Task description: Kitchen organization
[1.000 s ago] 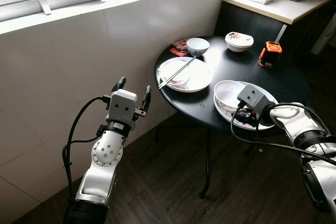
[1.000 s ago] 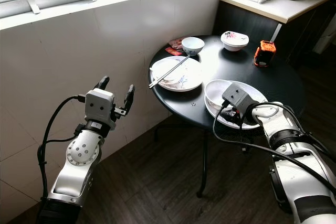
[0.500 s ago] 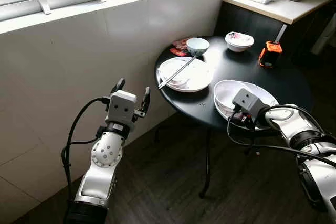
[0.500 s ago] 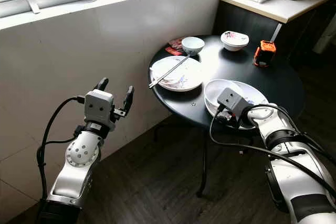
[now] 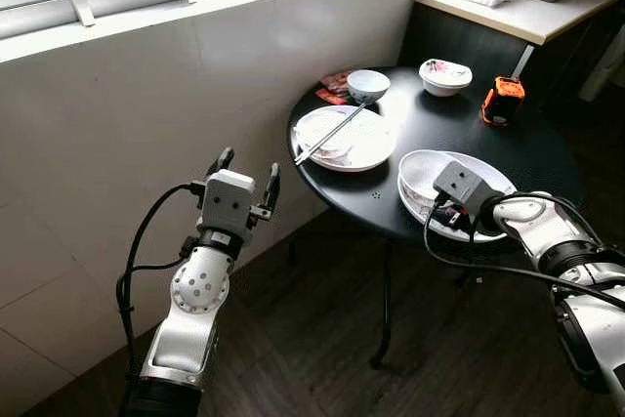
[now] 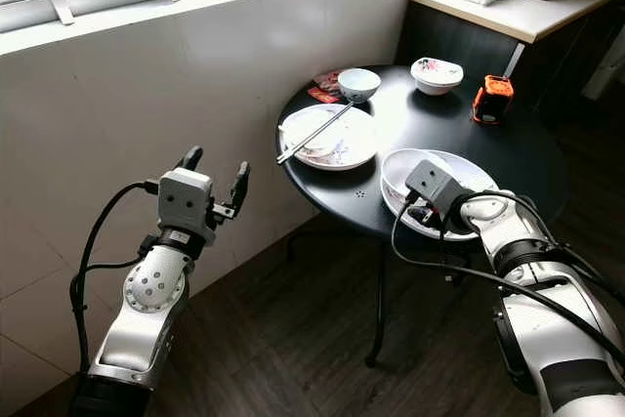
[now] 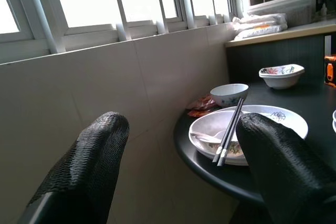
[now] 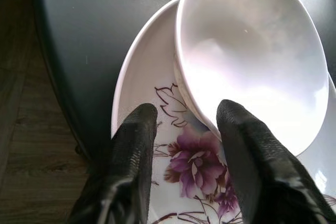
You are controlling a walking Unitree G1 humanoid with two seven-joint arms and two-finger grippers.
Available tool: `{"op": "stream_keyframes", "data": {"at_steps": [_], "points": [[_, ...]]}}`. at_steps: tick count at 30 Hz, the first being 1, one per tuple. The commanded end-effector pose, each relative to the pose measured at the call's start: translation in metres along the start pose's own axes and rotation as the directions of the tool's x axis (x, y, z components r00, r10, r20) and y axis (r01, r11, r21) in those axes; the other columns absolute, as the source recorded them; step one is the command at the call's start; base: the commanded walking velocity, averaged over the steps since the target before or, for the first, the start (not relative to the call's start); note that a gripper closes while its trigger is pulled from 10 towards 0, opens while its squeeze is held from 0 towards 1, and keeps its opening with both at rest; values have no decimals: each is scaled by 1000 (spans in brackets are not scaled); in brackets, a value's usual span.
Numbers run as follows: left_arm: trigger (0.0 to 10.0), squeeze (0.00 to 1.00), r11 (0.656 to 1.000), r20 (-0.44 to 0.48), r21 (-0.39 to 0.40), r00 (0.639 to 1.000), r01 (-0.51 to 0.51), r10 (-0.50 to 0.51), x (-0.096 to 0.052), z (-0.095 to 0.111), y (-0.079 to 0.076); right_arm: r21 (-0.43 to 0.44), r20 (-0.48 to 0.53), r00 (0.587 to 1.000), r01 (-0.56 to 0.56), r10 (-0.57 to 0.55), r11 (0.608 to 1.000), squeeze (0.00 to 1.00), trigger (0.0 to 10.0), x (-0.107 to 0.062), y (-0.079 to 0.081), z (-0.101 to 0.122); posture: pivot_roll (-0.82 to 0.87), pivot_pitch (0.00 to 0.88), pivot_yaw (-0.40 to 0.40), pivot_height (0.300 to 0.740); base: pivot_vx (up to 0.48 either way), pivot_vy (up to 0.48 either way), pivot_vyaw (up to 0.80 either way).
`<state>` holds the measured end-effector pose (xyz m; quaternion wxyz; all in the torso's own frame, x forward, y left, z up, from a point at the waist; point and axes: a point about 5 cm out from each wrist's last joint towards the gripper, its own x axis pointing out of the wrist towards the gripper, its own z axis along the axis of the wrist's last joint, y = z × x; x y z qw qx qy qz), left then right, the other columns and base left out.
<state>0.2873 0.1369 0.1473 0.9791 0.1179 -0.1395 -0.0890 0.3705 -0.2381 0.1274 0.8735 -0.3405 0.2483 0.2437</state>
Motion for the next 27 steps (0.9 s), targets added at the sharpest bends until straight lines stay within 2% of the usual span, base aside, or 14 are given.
{"op": "stream_keyframes", "data": {"at_steps": [1, 5, 7, 8, 12, 13, 19, 20, 21, 22, 23, 24, 25, 27], "points": [[10000, 0, 1000, -3, 2, 1000, 4, -4, 0, 1, -2, 1, -22, 999, 40, -40, 999, 0, 3961, -6, -11, 0, -17, 0, -97, 740, 0, 0, 0], [10000, 0, 1000, -5, 3, 1000, 5, -5, -1, 1, -1, -2, -37, 997, 61, -61, 998, 0, 4157, -6, -13, -2, -15, 0, -96, 740, 0, 0, 0], [10000, 0, 1000, -5, 3, 1000, 6, -5, -1, 1, -2, -2, -42, 997, 71, -71, 998, 0, 3255, -7, -14, -3, -15, 0, -96, 740, 0, 0, 0], [10000, 0, 1000, -7, 3, 1000, 7, -7, -1, 1, -2, -11, -48, 995, 88, -88, 996, 0, 157, -9, -17, -4, -15, 0, -96, 740, 0, 0, 0], [10000, 0, 1000, -9, 4, 1000, 8, -8, -1, 1, -1, -28, -56, 993, 104, -105, 994, 0, 0, -10, -19, -5, -16, 0, -96, 740, 0, 0, 0], [10000, 0, 1000, -11, 4, 1000, 9, -9, -1, 0, -1, -46, -64, 992, 109, -112, 993, 0, 10000, -10, -19, -5, -16, 0, -96, 740, 0, 0, 0], [10000, 0, 1000, -18, 5, 1000, 15, -15, -1, -1, -2, -101, -83, 989, 110, -119, 989, 0, 10000, -9, -18, -8, -17, 0, -95, 740, 0, 0, 0], [10000, 0, 1000, -19, 5, 1000, 16, -15, -1, -1, -2, -104, -83, 989, 111, -120, 988, 0, 9490, -9, -17, -8, -17, 0, -95, 740, 0, 0, 0], [10000, 0, 1000, -20, 6, 1000, 16, -16, -1, -1, -2, -104, -79, 990, 110, -118, 989, 0, 4824, -9, -17, -8, -17, 0, -95, 740, 0, 0, 0], [10000, 0, 1000, -20, 6, 1000, 16, -16, -1, -1, -2, -104, -79, 990, 110, -118, 989, 0, 4824, -9, -17, -8, -17, 0, -95, 740, 0, 0, 0], [10000, 0, 1000, -22, 7, 1000, 16, -16, -1, -1, -2, -100, -73, 990, 111, -119, 989, 0, 0, -9, -17, -8, -17, 0, -94, 740, 0, 0, 0], [10000, 0, 1000, -22, 7, 1000, 16, -16, -1, -1, -2, -97, -69, 990, 117, -124, 988, 0, 4824, -9, -17, -7, -17, 0, -94, 740, 0, 0, 0], [10000, 0, 1000, -23, 7, 1000, 17, -16, -1, -1, -2, -80, -57, 989, 132, -137, 988, 1000, 10000, -8, -17, -6, -17, 0, -94, 740, 0, 0, 0], [10000, 0, 1000, -24, 7, 1000, 17, -17, -1, -1, -2, -52, -32, 982, 182, -184, 982, 1000, 10000, -9, -21, -2, -17, 0, -94, 740, 0, 0, 0]]}}
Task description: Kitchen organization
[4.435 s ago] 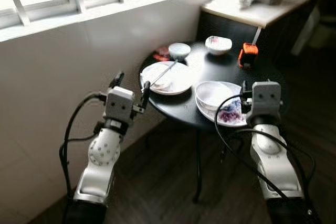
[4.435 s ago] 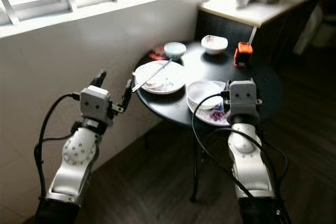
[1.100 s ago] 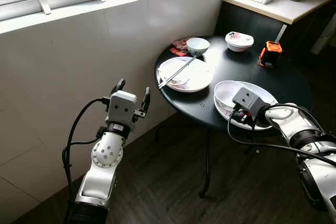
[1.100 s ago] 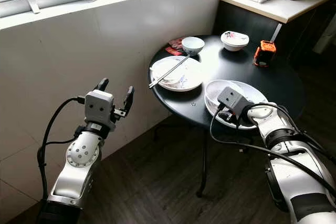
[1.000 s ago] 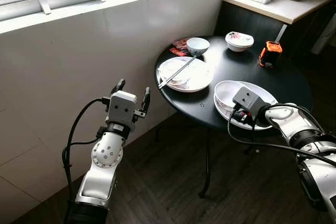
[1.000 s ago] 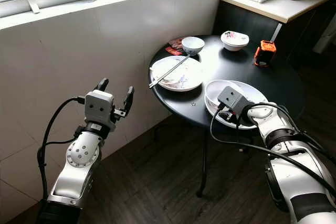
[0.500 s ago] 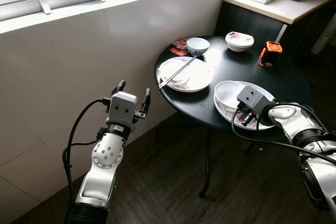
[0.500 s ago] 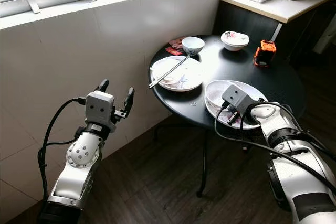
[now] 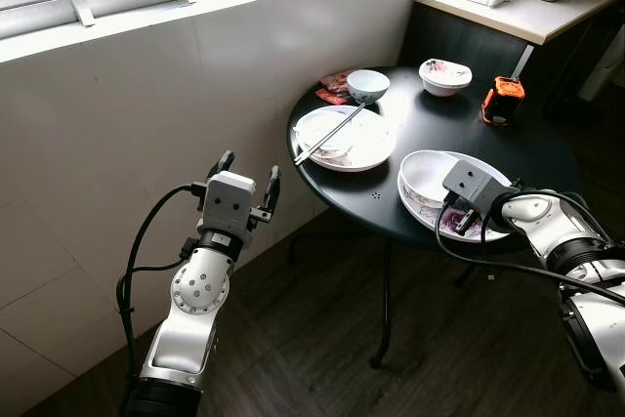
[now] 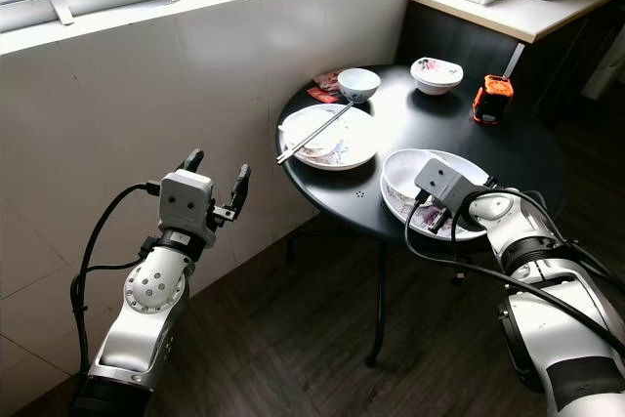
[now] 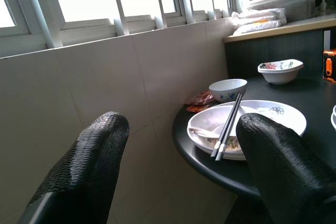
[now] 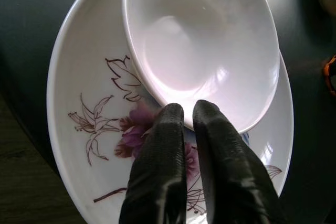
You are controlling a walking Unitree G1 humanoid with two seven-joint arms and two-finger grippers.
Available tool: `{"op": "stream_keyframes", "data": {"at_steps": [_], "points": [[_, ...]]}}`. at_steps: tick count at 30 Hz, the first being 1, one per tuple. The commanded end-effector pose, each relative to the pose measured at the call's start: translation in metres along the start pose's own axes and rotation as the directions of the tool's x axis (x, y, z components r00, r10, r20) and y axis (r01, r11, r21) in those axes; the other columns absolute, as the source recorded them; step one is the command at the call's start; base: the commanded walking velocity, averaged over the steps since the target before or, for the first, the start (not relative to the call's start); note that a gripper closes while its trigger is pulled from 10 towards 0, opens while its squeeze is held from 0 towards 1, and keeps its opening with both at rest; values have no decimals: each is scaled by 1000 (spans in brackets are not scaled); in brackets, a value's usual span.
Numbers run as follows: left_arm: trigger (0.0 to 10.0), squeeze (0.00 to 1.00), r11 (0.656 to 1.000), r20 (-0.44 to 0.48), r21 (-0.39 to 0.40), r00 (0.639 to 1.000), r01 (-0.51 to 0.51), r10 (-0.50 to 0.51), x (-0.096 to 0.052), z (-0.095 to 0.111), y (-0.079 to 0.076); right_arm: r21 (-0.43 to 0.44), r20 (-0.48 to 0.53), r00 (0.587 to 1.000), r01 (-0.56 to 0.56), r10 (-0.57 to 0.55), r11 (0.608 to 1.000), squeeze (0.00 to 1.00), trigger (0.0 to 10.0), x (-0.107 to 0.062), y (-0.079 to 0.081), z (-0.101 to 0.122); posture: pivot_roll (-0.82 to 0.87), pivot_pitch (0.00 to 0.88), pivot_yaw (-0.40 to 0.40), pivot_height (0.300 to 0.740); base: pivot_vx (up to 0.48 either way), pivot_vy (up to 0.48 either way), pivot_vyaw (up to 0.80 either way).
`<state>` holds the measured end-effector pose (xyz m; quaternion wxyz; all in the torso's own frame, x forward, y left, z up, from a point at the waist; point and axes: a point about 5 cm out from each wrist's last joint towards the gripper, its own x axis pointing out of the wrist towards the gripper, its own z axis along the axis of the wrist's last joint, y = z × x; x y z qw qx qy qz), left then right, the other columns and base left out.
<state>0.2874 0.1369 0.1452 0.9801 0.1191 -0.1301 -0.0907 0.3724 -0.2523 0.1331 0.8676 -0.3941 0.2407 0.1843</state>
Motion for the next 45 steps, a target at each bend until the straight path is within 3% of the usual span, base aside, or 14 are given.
{"op": "stream_keyframes", "data": {"at_steps": [1, 20, 24, 26, 27, 28, 29, 31, 33, 34, 35, 39, 44, 45], "points": [[10000, 0, 1000, -7, 8, 1000, 12, -12, -1, 1, -2, 28, 21, 997, 68, -68, 997, 1000, 10000, -2, -10, 5, -18, 0, -93, 740, 0, 0, 0], [10000, 0, 1000, -7, 7, 1000, 9, -9, -2, 1, -2, 131, 171, 985, 6, -28, 991, 1000, 10000, 1, -5, 25, -15, 0, -97, 740, 0, 0, 0], [10000, 0, 1000, 10, 3, 1000, -2, 2, -1, 3, -1, 271, 279, 922, 193, -269, 943, 1000, 10000, -4, -24, 50, -19, 0, -99, 740, 0, 0, 0], [10000, 0, 1000, 27, -5, 1000, -13, 13, -2, 6, 1, 418, 361, 817, 289, -449, 861, 0, 10000, -12, -38, 71, -20, 0, -99, 740, 0, 0, 0], [10000, 0, 1000, 32, -7, 999, -17, 17, -2, 7, 2, 473, 396, 772, 293, -498, 831, 0, 10000, -15, -41, 79, -18, 0, -98, 740, 0, 0, 0], [10000, 0, 1000, 32, -7, 999, -17, 17, -2, 7, 2, 473, 396, 772, 293, -498, 831, 0, 10000, -15, -41, 79, -18, 0, -98, 740, 0, 0, 0], [10000, 0, 1000, 40, -11, 999, -24, 24, -2, 8, 3, 554, 441, 703, 275, -557, 786, 0, 10000, -19, -40, 89, -18, 0, -99, 740, 0, 0, 0], [10000, 0, 999, 46, -12, 998, -31, 31, -2, 9, 5, 606, 485, 626, 262, -610, 751, 0, 10000, -24, -29, 97, -18, 0, -99, 740, 0, 0, 0], [10000, 0, 999, 47, -12, 998, -34, 34, -3, 9, 6, 606, 519, 568, 282, -639, 744, 0, 10000, -30, -16, 100, -18, 0, -99, 740, 0, 0, 0], [10000, 0, 999, 47, -12, 998, -34, 34, -3, 9, 6, 606, 519, 568, 282, -639, 744, 0, 10000, -30, -16, 100, -18, 0, -99, 740, 0, 0, 0], [10000, 0, 999, 47, -10, 998, -36, 36, -4, 9, 7, 613, 537, 536, 282, -651, 738, 0, 10000, -37, 2, 100, -18, 0, -99, 740, 0, 0, 0], [10000, 0, 999, 44, -8, 998, -35, 35, -6, 8, 7, 586, 573, 529, 270, -626, 764, 0, 10000, -52, 33, 94, -28, 0, -102, 740, 0, 0, 0], [10000, 0, 1000, 38, -8, 999, -24, 24, -7, 7, 5, 590, 566, 552, 247, -612, 769, 0, 10000, -69, 48, 90, -43, 0, -108, 740, 0, 0, 0], [10000, 0, 1000, 36, -6, 999, -20, 20, -8, 7, 5, 558, 575, 580, 238, -577, 795, 0, 10000, -80, 64, 87, -41, 0, -113, 740, 0, 0, 0]]}}
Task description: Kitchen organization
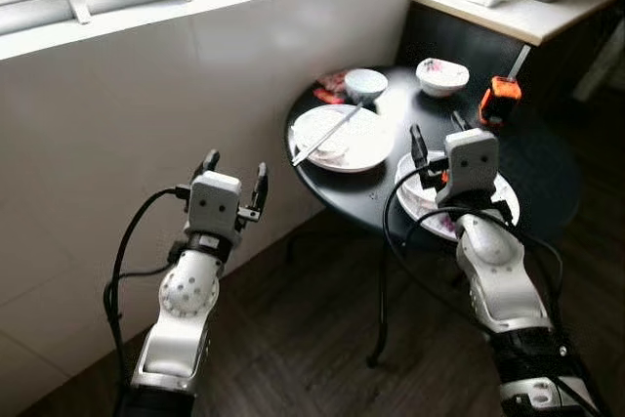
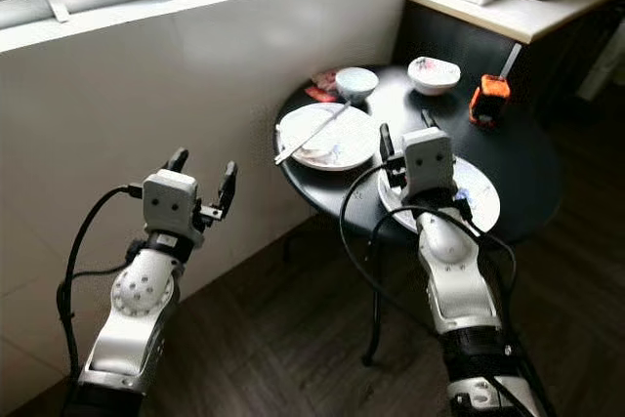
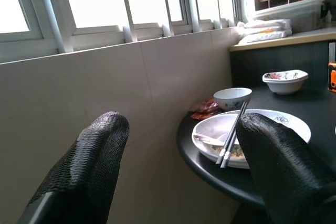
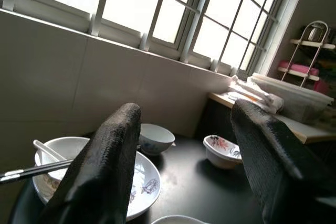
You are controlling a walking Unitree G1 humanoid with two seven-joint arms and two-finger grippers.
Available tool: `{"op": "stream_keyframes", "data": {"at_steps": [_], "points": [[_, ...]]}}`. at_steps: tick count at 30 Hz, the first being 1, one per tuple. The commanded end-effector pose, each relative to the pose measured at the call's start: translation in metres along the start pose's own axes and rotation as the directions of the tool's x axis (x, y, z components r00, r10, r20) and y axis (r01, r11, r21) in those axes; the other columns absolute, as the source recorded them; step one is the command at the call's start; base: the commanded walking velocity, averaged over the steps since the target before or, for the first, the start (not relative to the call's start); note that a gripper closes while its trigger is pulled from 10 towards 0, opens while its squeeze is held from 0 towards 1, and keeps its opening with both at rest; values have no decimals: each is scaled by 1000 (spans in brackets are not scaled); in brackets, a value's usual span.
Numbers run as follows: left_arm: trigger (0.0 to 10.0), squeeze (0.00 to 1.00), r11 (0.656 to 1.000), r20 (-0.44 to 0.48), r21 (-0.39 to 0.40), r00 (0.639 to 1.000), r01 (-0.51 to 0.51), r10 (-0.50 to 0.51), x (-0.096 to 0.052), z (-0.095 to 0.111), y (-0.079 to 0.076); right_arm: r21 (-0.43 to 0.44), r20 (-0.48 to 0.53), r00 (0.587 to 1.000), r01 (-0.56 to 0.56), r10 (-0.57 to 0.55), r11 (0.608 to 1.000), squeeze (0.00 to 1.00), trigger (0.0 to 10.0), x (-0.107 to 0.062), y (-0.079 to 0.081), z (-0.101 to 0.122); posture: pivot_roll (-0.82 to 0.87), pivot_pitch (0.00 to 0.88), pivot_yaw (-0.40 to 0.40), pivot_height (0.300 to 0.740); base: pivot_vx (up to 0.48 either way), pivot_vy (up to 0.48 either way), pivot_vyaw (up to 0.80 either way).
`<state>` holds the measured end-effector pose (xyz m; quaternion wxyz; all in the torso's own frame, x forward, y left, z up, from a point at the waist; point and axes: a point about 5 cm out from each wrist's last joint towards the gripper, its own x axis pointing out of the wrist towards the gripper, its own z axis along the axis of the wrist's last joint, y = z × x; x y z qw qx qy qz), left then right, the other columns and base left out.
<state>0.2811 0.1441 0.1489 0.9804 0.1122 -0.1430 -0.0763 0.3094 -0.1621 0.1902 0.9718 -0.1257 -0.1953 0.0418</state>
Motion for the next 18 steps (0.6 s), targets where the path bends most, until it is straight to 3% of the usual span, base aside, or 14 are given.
{"op": "stream_keyframes", "data": {"at_steps": [1, 2, 5, 10, 18], "points": [[10000, 0, 1000, 13, 2, 1000, 13, -13, -1, 3, -2, -16, -14, 999, -36, 36, 999, 0, 10000, -10, 6, 6, -41, 0, -113, 740, 0, 0, 0], [10000, 0, 1000, 13, 7, 1000, 12, -12, -2, 3, 0, -34, -45, 996, -83, 82, 996, 0, 10000, -26, 14, 7, -41, 0, -115, 740, 0, 0, 0], [10000, 0, 1000, 11, 15, 1000, 5, -5, -4, 3, 4, -23, -139, 980, -150, 145, 988, 0, 10000, -54, 26, 2, -37, 0, -119, 740, 0, 0, 0], [10000, 0, 1000, 5, 17, 1000, 7, -8, -8, 2, 4, -54, -208, 964, -179, 164, 982, 0, 10000, -75, 35, -3, -39, 0, -112, 740, 0, 0, 0], [10000, 0, 1000, 14, 6, 1000, 26, -26, -8, 3, 2, -70, -232, 965, -139, 119, 988, 0, 10000, -76, 30, -2, -46, 0, -98, 740, 0, 0, 0]]}}
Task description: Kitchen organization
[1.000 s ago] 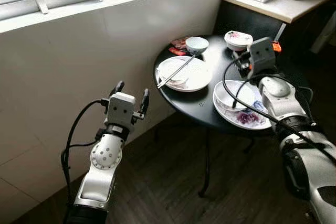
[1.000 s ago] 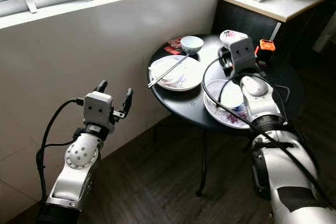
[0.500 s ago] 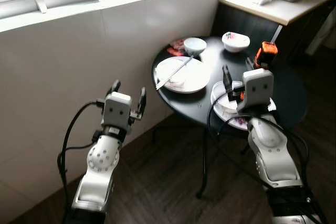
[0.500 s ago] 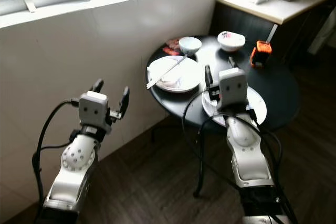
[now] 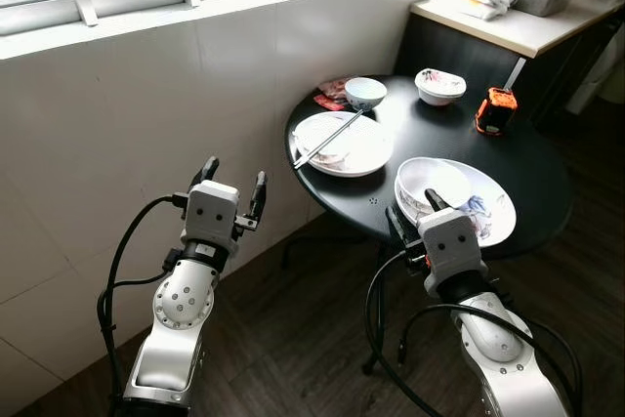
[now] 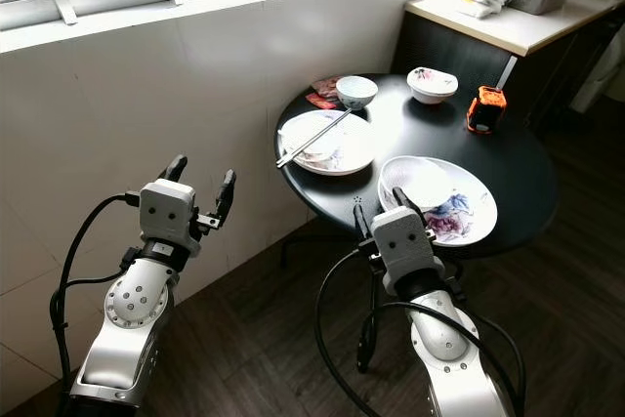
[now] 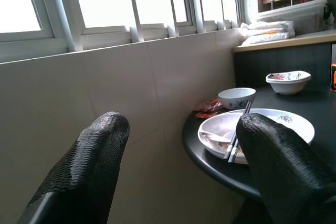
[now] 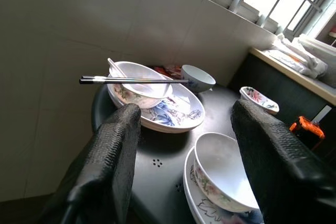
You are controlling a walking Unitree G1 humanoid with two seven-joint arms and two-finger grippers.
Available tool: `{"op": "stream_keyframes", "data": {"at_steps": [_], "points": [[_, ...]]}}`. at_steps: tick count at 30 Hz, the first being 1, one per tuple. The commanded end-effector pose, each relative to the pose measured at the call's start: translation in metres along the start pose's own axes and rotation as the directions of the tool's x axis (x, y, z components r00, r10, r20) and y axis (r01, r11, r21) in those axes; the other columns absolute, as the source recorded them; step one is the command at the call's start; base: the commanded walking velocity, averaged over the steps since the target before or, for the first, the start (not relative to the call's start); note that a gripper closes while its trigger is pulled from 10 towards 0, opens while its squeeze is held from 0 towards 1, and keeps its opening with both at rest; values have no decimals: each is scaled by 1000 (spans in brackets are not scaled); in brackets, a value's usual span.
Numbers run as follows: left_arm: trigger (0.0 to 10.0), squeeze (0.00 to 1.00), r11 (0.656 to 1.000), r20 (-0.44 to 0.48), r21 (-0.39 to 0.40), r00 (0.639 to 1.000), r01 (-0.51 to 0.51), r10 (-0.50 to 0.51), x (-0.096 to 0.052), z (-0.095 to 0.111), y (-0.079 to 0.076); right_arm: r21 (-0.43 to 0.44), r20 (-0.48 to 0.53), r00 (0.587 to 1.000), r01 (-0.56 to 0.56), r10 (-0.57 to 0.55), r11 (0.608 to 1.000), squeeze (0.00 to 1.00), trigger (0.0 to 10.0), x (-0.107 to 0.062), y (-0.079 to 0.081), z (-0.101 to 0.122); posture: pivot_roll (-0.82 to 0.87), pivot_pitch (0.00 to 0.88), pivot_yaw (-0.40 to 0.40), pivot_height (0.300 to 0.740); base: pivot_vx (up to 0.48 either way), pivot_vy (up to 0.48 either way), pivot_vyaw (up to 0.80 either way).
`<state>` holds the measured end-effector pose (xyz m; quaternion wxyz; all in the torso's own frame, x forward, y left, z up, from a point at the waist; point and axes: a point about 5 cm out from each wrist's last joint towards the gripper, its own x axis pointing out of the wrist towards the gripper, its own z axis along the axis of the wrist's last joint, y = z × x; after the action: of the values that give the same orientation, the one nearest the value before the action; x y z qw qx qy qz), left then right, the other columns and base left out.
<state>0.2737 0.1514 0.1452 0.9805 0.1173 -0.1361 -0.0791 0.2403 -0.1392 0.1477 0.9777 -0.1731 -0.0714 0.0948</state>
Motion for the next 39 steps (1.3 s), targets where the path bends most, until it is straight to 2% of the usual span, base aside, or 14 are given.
{"op": "stream_keyframes", "data": {"at_steps": [1, 9, 19, 39], "points": [[10000, 0, 1000, 29, -4, 999, 19, -19, 1, 6, -3, -29, 4, 1000, 25, -25, 999, 0, 10000, -3, -5, 3, -48, 0, -97, 740, 0, 0, 0], [10000, 0, 1000, 27, -8, 999, 28, -27, 0, 6, -5, -52, 4, 1000, 18, -17, 998, 0, 10000, -5, -4, 1, -49, 0, -98, 740, 0, 0, 0], [10000, 0, 1000, 35, -12, 999, 25, -25, 3, 7, -4, -72, 20, 1000, 15, -13, 997, 0, 10000, 1, -4, 2, -52, 0, -99, 740, 0, 0, 0], [10000, 0, 999, 42, -17, 999, 29, -29, 5, 8, -5, -74, 28, 999, 41, -39, 996, 0, 10000, 4, -6, 3, -54, 0, -96, 740, 270, 0, 0]]}}
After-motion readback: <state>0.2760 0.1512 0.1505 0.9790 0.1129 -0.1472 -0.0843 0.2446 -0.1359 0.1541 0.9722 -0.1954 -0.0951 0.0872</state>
